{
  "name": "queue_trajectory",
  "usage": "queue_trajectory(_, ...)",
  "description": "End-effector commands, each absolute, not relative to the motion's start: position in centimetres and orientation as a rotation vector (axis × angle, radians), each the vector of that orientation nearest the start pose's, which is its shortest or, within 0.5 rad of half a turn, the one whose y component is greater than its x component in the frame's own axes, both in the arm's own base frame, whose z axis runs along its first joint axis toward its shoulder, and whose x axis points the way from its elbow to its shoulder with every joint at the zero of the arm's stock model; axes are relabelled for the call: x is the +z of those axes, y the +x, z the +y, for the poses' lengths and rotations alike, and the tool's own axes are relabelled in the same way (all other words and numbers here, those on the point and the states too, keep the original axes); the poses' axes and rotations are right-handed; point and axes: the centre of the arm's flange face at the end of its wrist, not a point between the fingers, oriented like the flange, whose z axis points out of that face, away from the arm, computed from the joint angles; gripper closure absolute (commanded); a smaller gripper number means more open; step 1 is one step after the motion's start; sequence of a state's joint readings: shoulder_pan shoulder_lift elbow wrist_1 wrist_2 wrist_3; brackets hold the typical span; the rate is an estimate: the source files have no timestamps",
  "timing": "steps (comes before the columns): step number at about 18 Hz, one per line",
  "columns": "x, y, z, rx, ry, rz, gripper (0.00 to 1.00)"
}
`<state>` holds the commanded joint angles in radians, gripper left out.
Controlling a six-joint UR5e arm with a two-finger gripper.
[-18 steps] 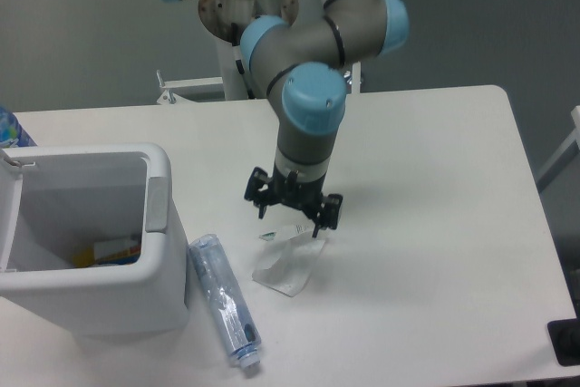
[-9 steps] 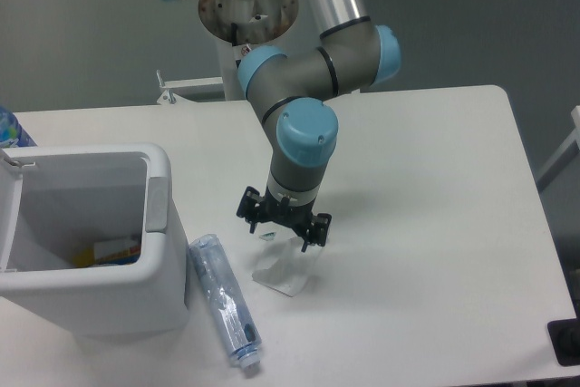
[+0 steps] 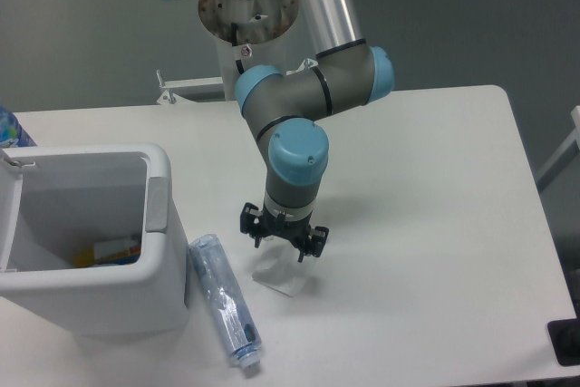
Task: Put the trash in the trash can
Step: 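Lower the open gripper onto the wrapper and close on it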
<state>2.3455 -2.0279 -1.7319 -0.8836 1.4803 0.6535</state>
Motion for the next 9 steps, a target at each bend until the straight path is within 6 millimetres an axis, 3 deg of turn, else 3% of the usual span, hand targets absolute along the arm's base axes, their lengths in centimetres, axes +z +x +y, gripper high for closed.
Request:
queue_trajectory(6,22.55,-32.53,54.01,-0.040,-3.022,-0.213,0.85)
queue_trajectory(9,22.91,-32.45,54.01,-0.042,-3.014,-0.215,0.90)
